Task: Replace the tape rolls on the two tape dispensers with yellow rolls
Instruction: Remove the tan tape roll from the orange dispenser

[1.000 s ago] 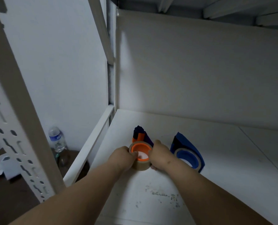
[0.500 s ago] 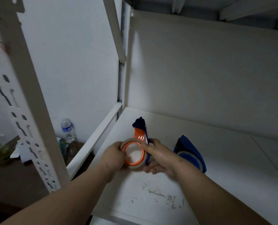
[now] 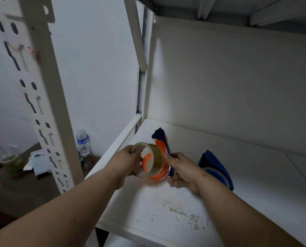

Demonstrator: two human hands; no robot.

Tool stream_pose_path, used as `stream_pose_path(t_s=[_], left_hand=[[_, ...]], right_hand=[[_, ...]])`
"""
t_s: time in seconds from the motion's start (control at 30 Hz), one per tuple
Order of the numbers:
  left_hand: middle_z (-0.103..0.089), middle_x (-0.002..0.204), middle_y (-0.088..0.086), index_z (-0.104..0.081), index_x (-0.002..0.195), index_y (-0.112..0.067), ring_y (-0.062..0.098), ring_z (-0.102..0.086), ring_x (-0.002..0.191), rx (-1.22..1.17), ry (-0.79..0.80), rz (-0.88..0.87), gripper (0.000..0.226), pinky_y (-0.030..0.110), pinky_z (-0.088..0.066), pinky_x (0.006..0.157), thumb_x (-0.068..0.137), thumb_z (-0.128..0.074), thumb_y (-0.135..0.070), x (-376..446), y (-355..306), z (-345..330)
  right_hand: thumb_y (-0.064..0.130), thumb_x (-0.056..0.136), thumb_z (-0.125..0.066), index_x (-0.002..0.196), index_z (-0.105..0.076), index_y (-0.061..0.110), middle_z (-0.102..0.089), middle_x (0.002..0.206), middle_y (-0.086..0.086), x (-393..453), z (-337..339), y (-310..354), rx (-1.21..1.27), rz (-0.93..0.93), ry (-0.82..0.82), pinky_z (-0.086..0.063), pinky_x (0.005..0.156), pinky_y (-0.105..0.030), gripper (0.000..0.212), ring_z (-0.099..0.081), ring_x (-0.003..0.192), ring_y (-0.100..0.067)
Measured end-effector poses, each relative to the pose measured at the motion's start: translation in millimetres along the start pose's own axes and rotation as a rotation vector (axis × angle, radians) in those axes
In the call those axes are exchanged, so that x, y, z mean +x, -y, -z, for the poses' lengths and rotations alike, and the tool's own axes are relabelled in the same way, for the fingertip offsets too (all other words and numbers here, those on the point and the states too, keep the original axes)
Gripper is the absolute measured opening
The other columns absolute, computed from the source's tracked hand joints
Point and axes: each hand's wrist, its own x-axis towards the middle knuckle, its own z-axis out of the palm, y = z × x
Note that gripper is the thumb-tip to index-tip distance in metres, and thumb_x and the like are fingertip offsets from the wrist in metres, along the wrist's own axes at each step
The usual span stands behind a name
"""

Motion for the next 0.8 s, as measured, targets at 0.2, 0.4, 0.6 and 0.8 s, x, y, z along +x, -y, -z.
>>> stream_pose_path(t_s=[0.2, 0.4, 0.6, 0.8], left_hand=[[-0.061, 0.092, 0.008, -0.057, 0.108, -0.017, 0.021, -0.061, 0.071, -0.056, -0.102, 0.089, 0.017, 0.031, -0.052, 0.059, 0.098, -0.043, -0.016, 6, -1, 3], [-0.055, 0.097, 0.01, -0.058, 0.108, -0.014, 0.023, -0.059, 0.078, -0.099, -0.1, 0.13, 0.018, 0.03, -0.055, 0.048, 0.101, -0.044, -0.023, 9, 1, 5], [-0.055, 0.098, 0.009, -0.059, 0.102, -0.019, 0.023, -0.06, 0.077, -0.13, -0.074, 0.135, 0.016, 0.029, -0.057, 0.048, 0.101, -0.048, -0.029, 14, -4, 7], [-0.056, 0.089, 0.008, -0.058, 0.094, -0.021, 0.022, -0.06, 0.071, -0.077, -0.08, 0.162, 0.016, 0.029, -0.054, 0.05, 0.101, -0.048, -0.031, 24, 0, 6]], right_hand=[[0.062, 0.089, -0.042, 0.119, -0.049, 0.017, -0.067, 0.074, -0.012, 3, -3, 3, -0.007, -0.102, 0.005, -0.05, 0.056, -0.03, 0.055, -0.072, 0.074, -0.03], [0.059, 0.092, -0.035, 0.111, -0.042, 0.02, -0.067, 0.08, -0.014, 15, -9, 10, -0.05, -0.172, -0.073, -0.048, 0.051, -0.027, 0.043, -0.07, 0.063, -0.023], [0.035, 0.097, -0.039, 0.107, -0.054, 0.011, -0.067, 0.083, -0.015, 28, -11, 15, -0.017, -0.149, -0.133, -0.045, 0.051, -0.025, 0.031, -0.064, 0.058, -0.022], [0.03, 0.092, -0.046, 0.098, -0.057, 0.008, -0.069, 0.09, -0.017, 27, -16, 17, -0.104, -0.142, -0.173, -0.05, 0.056, -0.03, 0.025, -0.067, 0.066, -0.026]])
